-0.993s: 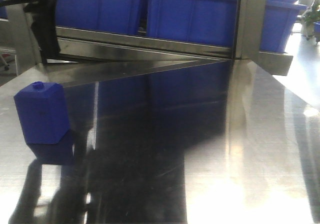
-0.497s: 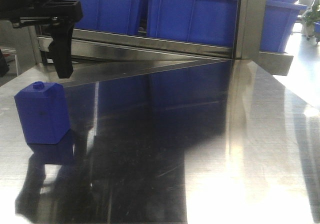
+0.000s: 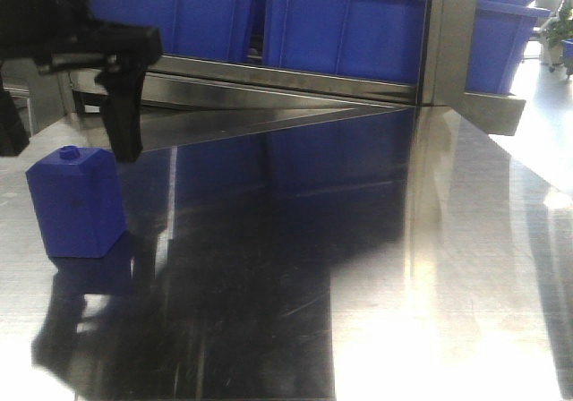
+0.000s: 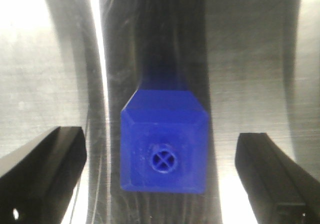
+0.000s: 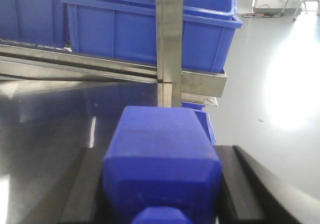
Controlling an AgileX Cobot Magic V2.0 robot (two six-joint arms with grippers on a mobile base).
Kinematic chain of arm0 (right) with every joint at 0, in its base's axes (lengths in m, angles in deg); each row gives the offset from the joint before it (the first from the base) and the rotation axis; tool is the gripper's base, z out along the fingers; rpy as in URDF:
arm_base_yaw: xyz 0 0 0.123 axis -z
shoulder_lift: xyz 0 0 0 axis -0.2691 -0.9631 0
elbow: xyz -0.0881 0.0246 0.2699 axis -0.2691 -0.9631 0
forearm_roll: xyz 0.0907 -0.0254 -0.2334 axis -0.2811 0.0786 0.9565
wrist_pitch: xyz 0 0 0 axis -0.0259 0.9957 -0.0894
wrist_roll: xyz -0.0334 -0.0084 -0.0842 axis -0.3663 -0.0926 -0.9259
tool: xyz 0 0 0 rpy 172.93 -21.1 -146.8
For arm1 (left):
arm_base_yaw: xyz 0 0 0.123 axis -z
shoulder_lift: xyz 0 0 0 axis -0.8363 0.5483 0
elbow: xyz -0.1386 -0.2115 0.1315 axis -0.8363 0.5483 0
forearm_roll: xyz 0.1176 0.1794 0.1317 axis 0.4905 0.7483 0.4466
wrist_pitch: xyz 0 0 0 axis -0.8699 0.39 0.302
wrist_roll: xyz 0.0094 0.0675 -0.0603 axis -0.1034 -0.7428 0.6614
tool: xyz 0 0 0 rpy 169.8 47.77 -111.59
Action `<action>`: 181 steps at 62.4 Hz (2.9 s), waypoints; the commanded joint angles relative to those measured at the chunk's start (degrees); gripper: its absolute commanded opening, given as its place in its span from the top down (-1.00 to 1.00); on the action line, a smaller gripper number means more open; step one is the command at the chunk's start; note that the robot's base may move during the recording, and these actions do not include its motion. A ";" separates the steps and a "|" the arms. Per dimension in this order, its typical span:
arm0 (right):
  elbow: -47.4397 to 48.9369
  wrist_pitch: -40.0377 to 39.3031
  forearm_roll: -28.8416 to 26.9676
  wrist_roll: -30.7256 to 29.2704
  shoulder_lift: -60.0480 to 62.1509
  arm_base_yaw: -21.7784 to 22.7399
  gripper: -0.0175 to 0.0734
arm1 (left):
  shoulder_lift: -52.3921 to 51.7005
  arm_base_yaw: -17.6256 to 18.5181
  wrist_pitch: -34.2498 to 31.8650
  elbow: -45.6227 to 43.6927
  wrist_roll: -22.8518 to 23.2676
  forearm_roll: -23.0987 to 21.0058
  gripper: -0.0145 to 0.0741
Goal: Pick and sort blue part to right shelf
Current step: 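Lower the left gripper onto the nearer blue part and close it, then lift the blue part off the table with the left gripper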
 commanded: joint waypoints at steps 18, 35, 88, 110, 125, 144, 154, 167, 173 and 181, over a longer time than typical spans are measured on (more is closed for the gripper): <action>1.79 -5.90 0.70 -0.40 -0.36 0.20 -0.35 | 1.26 0.18 -0.79 -0.61 0.59 -0.14 -0.77; 1.79 -5.90 0.70 -0.40 -0.36 0.20 -0.35 | 2.07 0.18 -0.57 -0.52 0.59 -0.14 -0.77; 1.79 -5.90 0.70 -0.40 -0.36 0.20 -0.35 | 0.98 0.06 -0.57 -0.52 0.59 -0.34 -0.01; 1.79 -5.90 0.70 -0.40 -0.36 0.20 -0.35 | -6.67 -1.70 -5.49 3.22 -15.70 -13.11 0.02; 1.79 -5.90 0.70 -0.40 -0.36 0.20 -0.35 | -15.46 -5.19 -17.38 12.36 -21.59 -16.15 0.02; 1.79 -5.90 0.70 -0.40 -0.36 0.20 -0.35 | -29.21 -9.72 -34.86 24.85 -23.41 -13.04 0.02; 1.79 -5.90 0.70 -0.40 -0.36 0.20 -0.35 | -36.42 -12.63 -44.86 31.48 -23.41 -12.52 0.02; 1.79 -5.90 0.70 -0.40 -0.36 0.20 -0.35 | -44.99 -16.42 -52.64 39.29 -23.41 -12.04 0.02; 1.79 -5.90 0.70 -0.40 -0.36 0.20 -0.35 | -48.88 -18.13 -53.71 41.98 -23.41 -10.31 0.02; 1.79 -5.90 0.70 -0.40 -0.36 0.20 -0.35 | -54.80 -20.50 -53.71 44.56 -23.41 -8.61 0.02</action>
